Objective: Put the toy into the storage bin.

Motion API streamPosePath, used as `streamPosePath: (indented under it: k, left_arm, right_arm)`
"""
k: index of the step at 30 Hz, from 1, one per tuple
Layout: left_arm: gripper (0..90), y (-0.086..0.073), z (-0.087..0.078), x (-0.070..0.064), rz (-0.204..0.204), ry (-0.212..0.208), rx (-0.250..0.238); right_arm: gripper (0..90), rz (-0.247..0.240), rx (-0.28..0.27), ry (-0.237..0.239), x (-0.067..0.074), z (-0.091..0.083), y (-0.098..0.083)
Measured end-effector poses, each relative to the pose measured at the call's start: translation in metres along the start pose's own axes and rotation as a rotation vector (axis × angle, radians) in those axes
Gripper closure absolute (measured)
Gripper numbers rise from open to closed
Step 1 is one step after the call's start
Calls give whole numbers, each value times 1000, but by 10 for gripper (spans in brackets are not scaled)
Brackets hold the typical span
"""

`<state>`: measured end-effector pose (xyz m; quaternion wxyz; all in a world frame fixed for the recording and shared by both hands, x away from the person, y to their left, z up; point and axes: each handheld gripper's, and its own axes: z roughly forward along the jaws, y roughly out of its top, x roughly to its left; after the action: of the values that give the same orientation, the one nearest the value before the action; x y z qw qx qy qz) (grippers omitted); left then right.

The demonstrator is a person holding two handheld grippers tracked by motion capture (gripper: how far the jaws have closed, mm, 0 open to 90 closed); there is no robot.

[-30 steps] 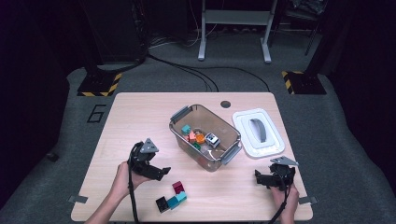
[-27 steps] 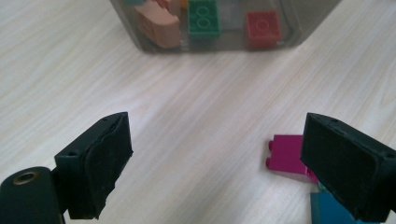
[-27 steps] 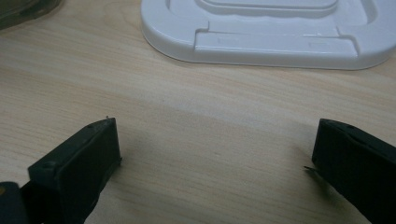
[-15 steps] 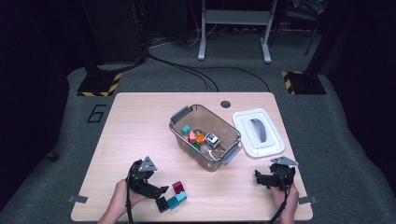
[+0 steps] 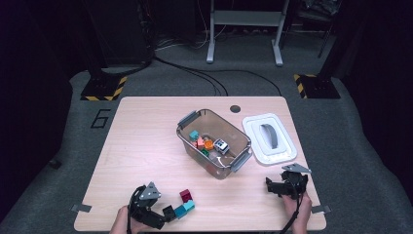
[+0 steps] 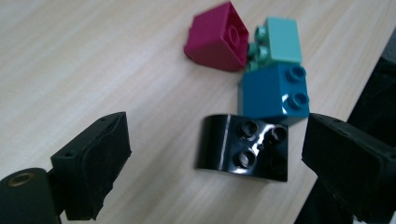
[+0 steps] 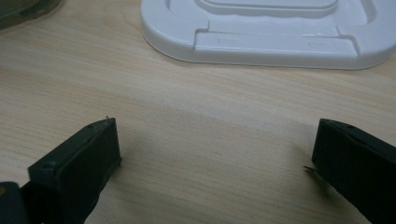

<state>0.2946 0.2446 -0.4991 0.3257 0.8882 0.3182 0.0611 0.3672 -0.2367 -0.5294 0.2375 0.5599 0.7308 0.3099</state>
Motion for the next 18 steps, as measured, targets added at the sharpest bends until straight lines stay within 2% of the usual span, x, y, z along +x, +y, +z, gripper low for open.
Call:
streamPosePath:
  k: [7, 9, 11, 12, 14, 16, 18]
  left_arm:
    - [178, -6, 9, 1, -2, 5, 24]
    - [202, -7, 9, 4, -3, 21, 30]
    - [202, -8, 8, 9, -11, 38, 26]
    - [203, -9, 7, 15, -28, 63, 19]
    - [204, -9, 6, 20, -31, 76, 13]
    - [209, -9, 4, 30, -50, 96, 12]
    - [210, -10, 4, 34, -65, 105, 1]
  right_arm:
    - [2, -1, -1, 0, 0, 0, 0]
    - [2, -1, -1, 0, 0, 0, 0]
    - [2, -1, -1, 0, 0, 0, 0]
    - [2, -1, -1, 0, 0, 0, 0]
    - [2, -1, -1, 0, 0, 0, 0]
    - [2, -1, -1, 1, 0, 0, 0]
    - [2, -2, -1, 0, 0, 0, 0]
